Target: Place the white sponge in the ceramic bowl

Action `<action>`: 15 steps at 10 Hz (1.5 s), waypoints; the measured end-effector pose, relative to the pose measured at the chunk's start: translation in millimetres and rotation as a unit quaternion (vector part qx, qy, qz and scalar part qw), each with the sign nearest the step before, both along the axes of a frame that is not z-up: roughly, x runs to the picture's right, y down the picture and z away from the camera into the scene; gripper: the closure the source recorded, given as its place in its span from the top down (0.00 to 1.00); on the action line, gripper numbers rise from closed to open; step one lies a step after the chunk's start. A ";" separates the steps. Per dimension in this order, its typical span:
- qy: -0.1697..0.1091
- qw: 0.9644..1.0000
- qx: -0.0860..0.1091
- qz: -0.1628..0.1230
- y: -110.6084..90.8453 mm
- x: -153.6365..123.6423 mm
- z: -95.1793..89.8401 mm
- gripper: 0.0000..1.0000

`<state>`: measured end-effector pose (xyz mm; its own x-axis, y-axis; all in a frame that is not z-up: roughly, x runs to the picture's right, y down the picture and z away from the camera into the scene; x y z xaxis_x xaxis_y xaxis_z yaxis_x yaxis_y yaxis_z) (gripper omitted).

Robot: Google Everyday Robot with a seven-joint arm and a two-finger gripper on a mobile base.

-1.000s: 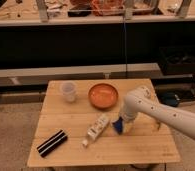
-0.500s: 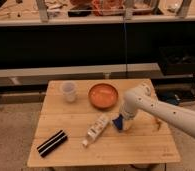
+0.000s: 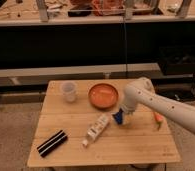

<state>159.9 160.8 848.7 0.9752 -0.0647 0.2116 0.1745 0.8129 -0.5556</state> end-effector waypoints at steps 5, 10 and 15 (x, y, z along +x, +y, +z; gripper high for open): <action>0.003 1.000 0.011 -0.003 -45.6 -14.8 18.9 0.04; 0.009 1.000 0.016 -0.009 -77.1 -30.9 30.0 0.04; 0.011 1.000 0.019 -0.018 -94.0 -45.5 34.8 0.04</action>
